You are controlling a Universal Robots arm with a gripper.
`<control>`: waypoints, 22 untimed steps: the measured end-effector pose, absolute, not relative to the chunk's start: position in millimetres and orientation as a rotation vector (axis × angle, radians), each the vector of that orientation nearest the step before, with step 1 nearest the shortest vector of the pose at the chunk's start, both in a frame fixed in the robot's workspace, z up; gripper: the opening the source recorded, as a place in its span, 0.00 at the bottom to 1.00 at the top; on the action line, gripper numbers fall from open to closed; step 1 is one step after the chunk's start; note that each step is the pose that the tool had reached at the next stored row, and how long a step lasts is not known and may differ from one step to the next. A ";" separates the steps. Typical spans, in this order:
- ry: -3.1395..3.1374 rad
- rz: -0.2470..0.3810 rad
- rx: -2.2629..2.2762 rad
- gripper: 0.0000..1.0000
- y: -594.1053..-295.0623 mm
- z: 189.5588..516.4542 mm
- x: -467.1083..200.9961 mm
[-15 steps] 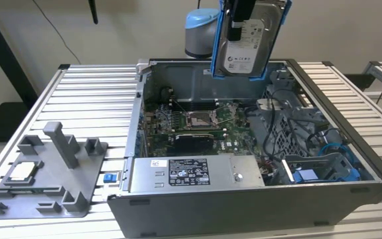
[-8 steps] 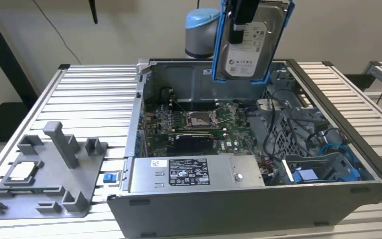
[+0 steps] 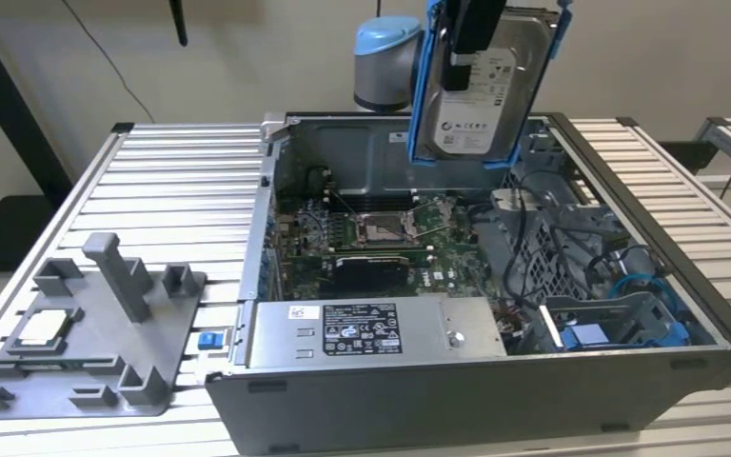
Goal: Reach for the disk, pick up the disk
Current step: 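Pick up the disk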
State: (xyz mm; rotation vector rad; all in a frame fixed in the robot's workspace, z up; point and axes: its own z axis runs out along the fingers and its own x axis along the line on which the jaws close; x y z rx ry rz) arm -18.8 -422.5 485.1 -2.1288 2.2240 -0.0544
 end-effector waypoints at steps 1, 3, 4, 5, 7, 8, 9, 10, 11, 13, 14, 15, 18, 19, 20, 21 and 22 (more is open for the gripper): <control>2.224 -0.054 -2.129 0.00 -424.3 485.1 -18.8; 2.224 -0.054 -2.129 0.00 -428.2 485.0 -18.8; 2.224 -0.054 -2.129 0.00 -430.2 485.0 -18.8; 2.224 -0.054 -2.129 0.00 -432.2 485.0 -18.7; 2.224 -0.054 -2.129 0.00 -436.3 484.9 -18.8; 2.224 -0.054 -2.129 0.00 -438.3 484.9 -18.8; 2.224 -0.054 -2.129 0.00 -440.5 484.9 -18.7; 2.224 -0.054 -2.129 0.00 -442.5 484.9 -18.8; 2.224 -0.054 -2.129 0.00 -444.7 484.9 -18.7; 2.224 -0.054 -2.129 0.00 -449.0 484.8 -18.8; 2.224 -0.054 -2.129 0.00 -451.1 484.7 -18.8; 2.224 -0.054 -2.129 0.00 -453.1 484.7 -18.7; 2.224 -0.054 -2.129 0.00 -459.6 484.6 -18.7; 2.224 -0.054 -2.129 0.00 -461.9 484.5 -18.7; 2.224 -0.054 -2.129 0.00 -464.4 484.4 -18.7; 2.224 -0.054 -2.129 0.00 -466.6 484.4 -18.7; 2.224 -0.054 -2.129 0.00 -469.1 484.4 -18.7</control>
